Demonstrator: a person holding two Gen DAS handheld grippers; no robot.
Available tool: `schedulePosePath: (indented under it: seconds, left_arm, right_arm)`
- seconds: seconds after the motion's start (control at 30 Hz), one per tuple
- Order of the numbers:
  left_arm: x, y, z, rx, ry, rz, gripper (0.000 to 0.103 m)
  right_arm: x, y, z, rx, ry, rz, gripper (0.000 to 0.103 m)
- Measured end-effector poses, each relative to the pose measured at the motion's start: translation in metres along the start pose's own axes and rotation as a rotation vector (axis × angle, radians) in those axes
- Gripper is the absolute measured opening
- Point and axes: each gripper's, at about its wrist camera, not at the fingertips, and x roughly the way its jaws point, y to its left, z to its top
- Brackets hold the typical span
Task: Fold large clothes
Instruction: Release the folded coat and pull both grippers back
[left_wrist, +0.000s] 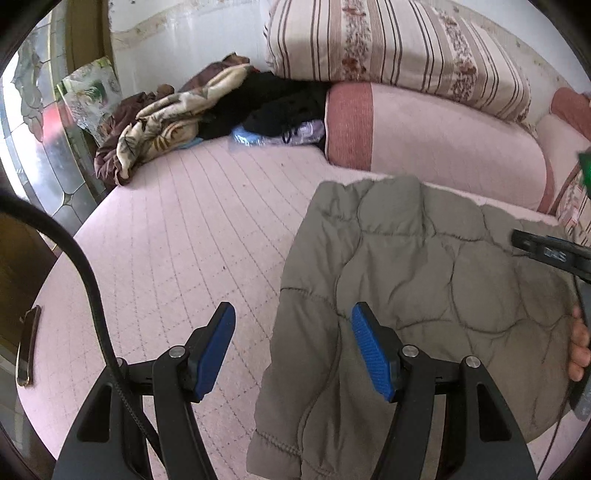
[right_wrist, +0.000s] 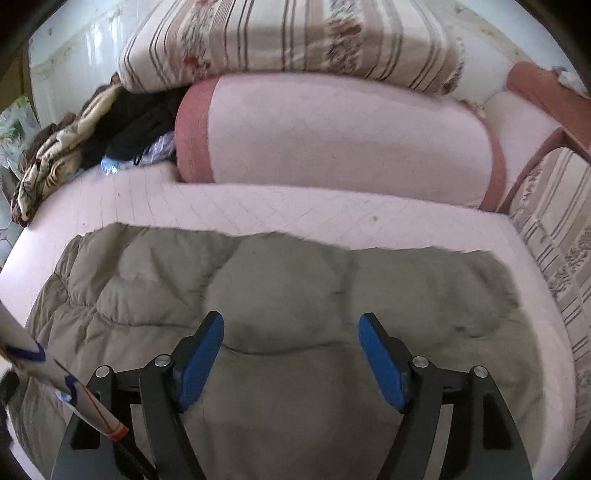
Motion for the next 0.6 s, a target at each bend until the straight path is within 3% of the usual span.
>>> schedulePosePath:
  seconds: [0.1,0.17,0.3,0.47,0.6]
  left_arm:
    - [-0.007,0.002,0.0,-0.017,-0.029,-0.004,0.066]
    - [-0.012,0.001,-0.001,-0.019,-0.047,-0.003,0.067]
    - [-0.02,-0.003,-0.002,-0.008,-0.114,0.059,0.073]
    - [-0.032,-0.001,0.0,-0.032,-0.21,0.143,0.083]
    - [-0.047,0.003,-0.001,-0.058,-0.285,0.192,0.09]
  right_arm:
    - [0.012,-0.039,-0.004,0.031,0.041,-0.092,0.079]
    - [0.03,-0.087,-0.008,0.126,0.097,-0.168,0.079]
    - [0.033,-0.16,-0.018,0.344,0.124,-0.177,0.079]
    - [-0.015,-0.151,-0.021,0.24,0.015,-0.238,0.079]
    - [-0.065,-0.119,-0.042,0.167,-0.044,-0.147,0.079]
